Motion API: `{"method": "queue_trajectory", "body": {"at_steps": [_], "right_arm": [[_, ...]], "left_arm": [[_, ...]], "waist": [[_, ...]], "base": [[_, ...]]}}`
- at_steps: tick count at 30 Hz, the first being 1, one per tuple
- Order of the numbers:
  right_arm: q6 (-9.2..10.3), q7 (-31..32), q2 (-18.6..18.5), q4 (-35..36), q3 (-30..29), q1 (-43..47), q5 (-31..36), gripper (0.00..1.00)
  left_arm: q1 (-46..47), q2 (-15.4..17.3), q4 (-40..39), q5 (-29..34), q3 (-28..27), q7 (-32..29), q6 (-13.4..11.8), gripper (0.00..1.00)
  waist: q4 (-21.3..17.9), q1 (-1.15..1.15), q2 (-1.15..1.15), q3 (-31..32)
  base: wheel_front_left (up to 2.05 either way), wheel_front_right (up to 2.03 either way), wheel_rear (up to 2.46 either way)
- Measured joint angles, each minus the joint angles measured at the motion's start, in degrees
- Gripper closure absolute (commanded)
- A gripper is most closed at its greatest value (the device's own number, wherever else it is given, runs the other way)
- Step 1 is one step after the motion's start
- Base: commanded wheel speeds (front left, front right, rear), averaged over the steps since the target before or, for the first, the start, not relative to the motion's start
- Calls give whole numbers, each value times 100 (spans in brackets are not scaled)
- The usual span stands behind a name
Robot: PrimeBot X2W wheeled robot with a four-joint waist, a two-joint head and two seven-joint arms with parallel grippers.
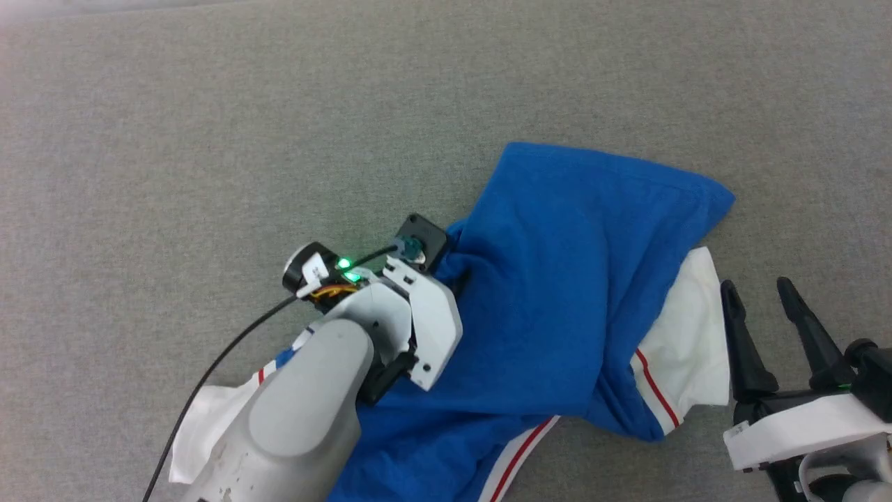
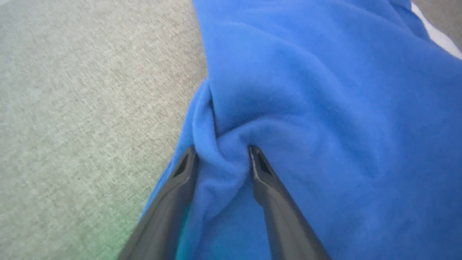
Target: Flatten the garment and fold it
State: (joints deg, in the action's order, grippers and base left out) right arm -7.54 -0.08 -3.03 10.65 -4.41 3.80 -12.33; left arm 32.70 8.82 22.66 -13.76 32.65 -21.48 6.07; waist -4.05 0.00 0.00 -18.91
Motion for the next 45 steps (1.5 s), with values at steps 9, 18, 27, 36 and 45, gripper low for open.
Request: {"method": "queue_trajectory", "body": {"at_steps": [9,18,27,36,45], "right_arm": [[0,23,-1,157,-70,-1,-3,0],[0,-18,-2,168,5,-294,-135,0],[0,-264,-1,-87,116,-697,-186,0],[0,-257,0,-185,112,-728,-110,0],[0,-113,0,-198,83,-478,-66,0]], "left_arm": [[987,-100,-113,-506,-347,242,54,100],[2807,723,-425,-220,-1083,200,-134,100],[2921,925,494,-13,-1433,948,-722,0],[2750,606,586,-286,-1352,1423,-549,0],[1965,735,-1026,-414,-1128,1368,-314,0]], "waist": [[-9,0,0,-47],[-126,1,0,-580],[-382,1,0,-1249],[-363,0,0,-1384],[-144,-1,0,-759]], "base": [[0,0,0],[0,0,0],[0,0,0],[0,0,0],[0,0,0]]}}
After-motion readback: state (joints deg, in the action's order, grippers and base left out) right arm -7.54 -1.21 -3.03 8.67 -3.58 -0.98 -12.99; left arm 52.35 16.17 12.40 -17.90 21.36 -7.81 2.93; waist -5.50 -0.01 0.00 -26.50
